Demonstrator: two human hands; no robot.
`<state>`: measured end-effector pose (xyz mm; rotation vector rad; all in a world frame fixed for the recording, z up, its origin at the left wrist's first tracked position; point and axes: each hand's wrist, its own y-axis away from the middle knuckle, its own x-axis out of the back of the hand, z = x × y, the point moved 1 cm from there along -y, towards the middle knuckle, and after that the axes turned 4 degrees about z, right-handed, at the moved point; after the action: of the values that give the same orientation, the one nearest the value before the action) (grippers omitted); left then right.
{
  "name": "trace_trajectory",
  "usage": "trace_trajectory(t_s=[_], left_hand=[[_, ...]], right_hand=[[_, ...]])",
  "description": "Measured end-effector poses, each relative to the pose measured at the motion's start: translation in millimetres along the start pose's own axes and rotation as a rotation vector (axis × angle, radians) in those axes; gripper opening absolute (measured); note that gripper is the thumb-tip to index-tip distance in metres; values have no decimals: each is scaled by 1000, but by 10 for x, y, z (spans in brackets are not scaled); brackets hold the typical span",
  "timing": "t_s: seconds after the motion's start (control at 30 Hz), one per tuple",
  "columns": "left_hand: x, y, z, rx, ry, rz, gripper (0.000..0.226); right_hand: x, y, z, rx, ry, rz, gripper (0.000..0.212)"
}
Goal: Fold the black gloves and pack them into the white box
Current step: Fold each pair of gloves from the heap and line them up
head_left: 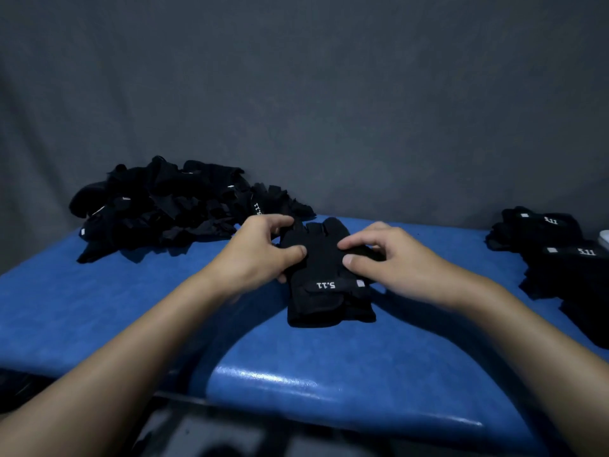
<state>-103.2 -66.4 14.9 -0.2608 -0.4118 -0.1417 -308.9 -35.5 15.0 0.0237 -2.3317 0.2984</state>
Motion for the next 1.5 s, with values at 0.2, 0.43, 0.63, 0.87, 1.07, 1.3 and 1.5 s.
trace_trajectory(t_s=[0.2, 0.43, 0.63, 0.87, 1.07, 1.3, 1.5], left_hand=[[12, 40, -56, 0, -94, -11, 52], [19, -5, -162, 74, -180, -88, 64], [-32, 109, -31, -261, -341, -66, 56], [-144, 195, -115, -209, -650, -301, 58], [-132, 228, -118, -209, -710, -381, 75], [-121, 261, -102, -227, -682, -369, 84], [-141, 261, -127, -240, -710, -367, 72]], right_hand=[[-20, 48, 17, -25, 48, -57, 31], [-7, 44, 58, 4, -108, -83, 34], [96, 12, 129, -109, -206, 44, 25], [197, 55, 149, -160, -203, -88, 34], [168, 10, 199, -58, -85, -4, 22], [173, 5, 176, 72, -88, 174, 32], [194, 71, 154, -94, -354, 137, 28]])
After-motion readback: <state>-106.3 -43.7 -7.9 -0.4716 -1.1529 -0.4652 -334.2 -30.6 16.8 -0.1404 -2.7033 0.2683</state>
